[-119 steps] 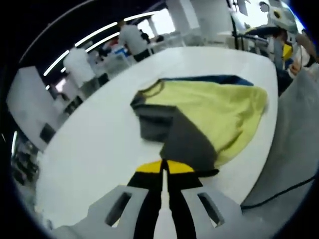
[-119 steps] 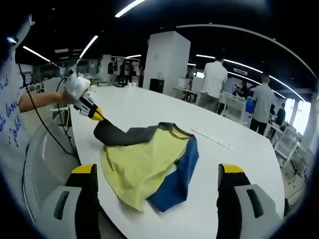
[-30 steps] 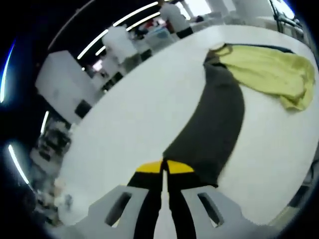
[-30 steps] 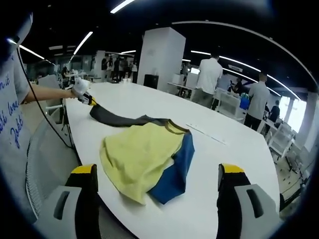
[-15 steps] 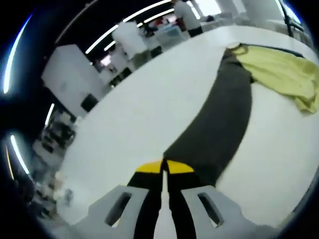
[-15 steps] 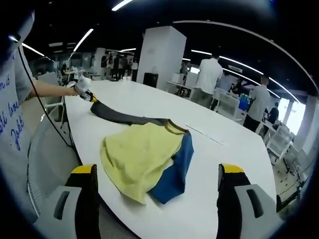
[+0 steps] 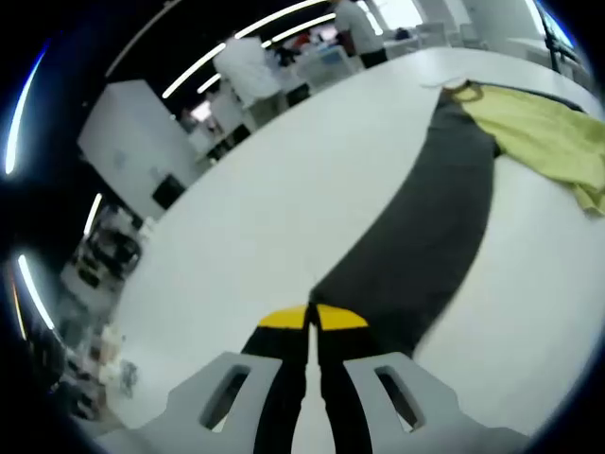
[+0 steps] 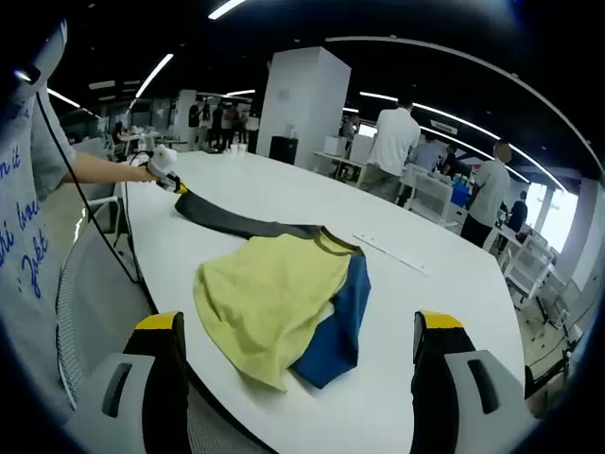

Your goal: Fold the garment on the visible template until the final outline fits inside the template.

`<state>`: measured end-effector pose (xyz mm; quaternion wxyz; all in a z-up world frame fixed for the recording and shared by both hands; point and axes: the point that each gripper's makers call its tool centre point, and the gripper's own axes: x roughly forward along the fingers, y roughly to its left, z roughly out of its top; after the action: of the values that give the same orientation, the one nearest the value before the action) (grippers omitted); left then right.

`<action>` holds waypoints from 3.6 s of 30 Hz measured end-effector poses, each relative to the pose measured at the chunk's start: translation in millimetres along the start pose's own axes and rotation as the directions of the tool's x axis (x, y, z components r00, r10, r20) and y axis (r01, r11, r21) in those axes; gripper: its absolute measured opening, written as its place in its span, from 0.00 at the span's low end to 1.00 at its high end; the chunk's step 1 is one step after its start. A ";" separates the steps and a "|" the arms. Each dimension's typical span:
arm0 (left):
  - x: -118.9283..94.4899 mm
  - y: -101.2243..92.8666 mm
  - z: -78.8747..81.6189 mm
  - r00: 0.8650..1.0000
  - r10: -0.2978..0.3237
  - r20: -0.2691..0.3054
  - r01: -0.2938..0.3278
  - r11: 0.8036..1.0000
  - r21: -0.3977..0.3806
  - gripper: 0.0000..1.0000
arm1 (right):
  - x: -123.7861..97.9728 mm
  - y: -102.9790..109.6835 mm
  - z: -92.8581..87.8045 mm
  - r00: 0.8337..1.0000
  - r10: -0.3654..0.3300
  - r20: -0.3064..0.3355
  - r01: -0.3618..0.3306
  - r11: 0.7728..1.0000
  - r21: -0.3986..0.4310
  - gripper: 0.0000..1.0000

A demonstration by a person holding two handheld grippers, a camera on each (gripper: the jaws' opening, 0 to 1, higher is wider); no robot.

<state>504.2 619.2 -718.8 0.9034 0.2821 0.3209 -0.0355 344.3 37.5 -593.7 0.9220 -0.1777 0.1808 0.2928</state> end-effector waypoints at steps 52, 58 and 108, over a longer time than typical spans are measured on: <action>62.3 20.2 -13.1 0.996 -0.048 -0.081 0.050 0.999 0.018 0.00 | 10.3 10.6 5.3 0.998 -0.045 -0.046 0.047 0.999 0.026 1.00; 54.9 22.7 -16.4 0.996 -0.041 -0.075 0.042 0.999 0.022 0.00 | 10.9 10.6 6.3 0.998 -0.036 -0.041 0.037 0.999 0.017 1.00; -36.5 -28.8 87.7 0.968 -0.116 0.224 0.095 0.990 0.103 0.32 | 12.6 11.1 15.1 1.000 0.005 0.028 -0.005 1.000 -0.002 1.00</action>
<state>517.3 544.1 -655.2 0.9174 0.2998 0.2267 -0.1304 350.7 58.6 -588.6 0.9235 -0.1738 0.1683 0.2977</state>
